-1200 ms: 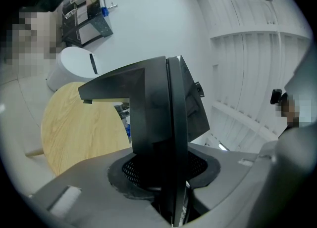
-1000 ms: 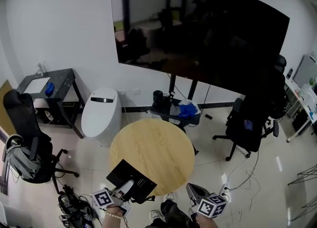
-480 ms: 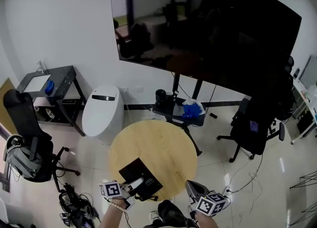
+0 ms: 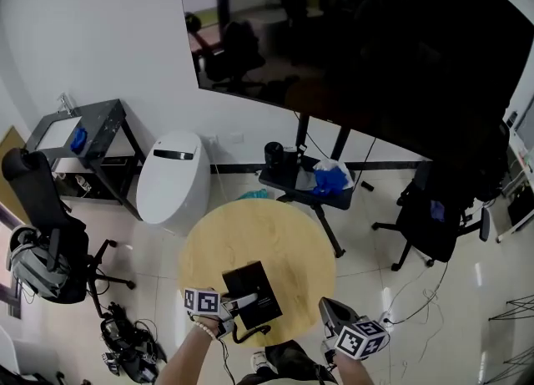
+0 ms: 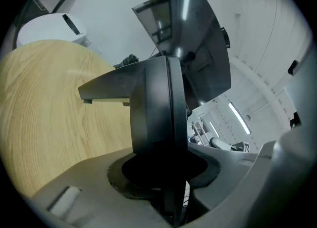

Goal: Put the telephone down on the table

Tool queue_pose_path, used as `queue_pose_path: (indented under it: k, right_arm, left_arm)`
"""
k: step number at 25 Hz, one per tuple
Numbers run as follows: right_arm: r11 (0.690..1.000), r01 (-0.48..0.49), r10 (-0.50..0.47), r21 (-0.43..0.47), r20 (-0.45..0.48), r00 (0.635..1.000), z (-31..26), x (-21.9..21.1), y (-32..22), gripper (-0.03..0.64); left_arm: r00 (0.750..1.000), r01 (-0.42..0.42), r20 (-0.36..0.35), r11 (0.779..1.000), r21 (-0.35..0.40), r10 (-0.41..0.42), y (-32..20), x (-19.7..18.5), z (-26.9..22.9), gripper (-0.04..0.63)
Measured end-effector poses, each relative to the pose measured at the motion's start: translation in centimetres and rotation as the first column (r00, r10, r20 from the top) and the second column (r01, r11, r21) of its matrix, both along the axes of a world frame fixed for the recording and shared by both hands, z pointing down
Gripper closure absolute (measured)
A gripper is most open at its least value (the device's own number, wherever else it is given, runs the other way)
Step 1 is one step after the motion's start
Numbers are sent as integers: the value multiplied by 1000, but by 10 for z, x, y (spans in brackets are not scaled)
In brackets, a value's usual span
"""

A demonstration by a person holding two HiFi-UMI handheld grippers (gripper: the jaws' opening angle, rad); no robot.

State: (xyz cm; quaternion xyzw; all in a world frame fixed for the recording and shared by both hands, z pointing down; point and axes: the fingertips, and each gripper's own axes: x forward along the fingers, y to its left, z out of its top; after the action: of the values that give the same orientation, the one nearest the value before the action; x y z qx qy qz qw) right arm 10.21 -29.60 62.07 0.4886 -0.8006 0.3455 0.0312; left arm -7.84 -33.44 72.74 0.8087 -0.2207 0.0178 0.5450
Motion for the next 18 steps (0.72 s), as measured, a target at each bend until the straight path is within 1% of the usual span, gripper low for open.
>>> queue_pose_path:
  k: [3, 6, 9, 13, 18]
  right_arm:
    - [1000, -2, 2, -16, 2, 1000, 6, 1, -8, 606]
    - [999, -3, 3, -43, 3, 1000, 16, 2, -13, 604]
    - [998, -11, 11, -64, 6, 1000, 23, 4, -17, 604]
    - [996, -22, 22, -86, 1, 1000, 32, 11, -20, 606]
    - [994, -45, 43, -103, -12, 999, 37, 23, -28, 605]
  left_arm:
    - [999, -42, 28, 998, -37, 43, -14, 11, 20, 425]
    - [996, -78, 30, 994, -73, 80, -27, 23, 38, 425]
    - [989, -137, 36, 986, -97, 141, -38, 36, 50, 425]
    - [972, -222, 55, 969, -105, 228, -44, 50, 63, 425]
    - [964, -262, 24, 960, -99, 265, -54, 61, 72, 425]
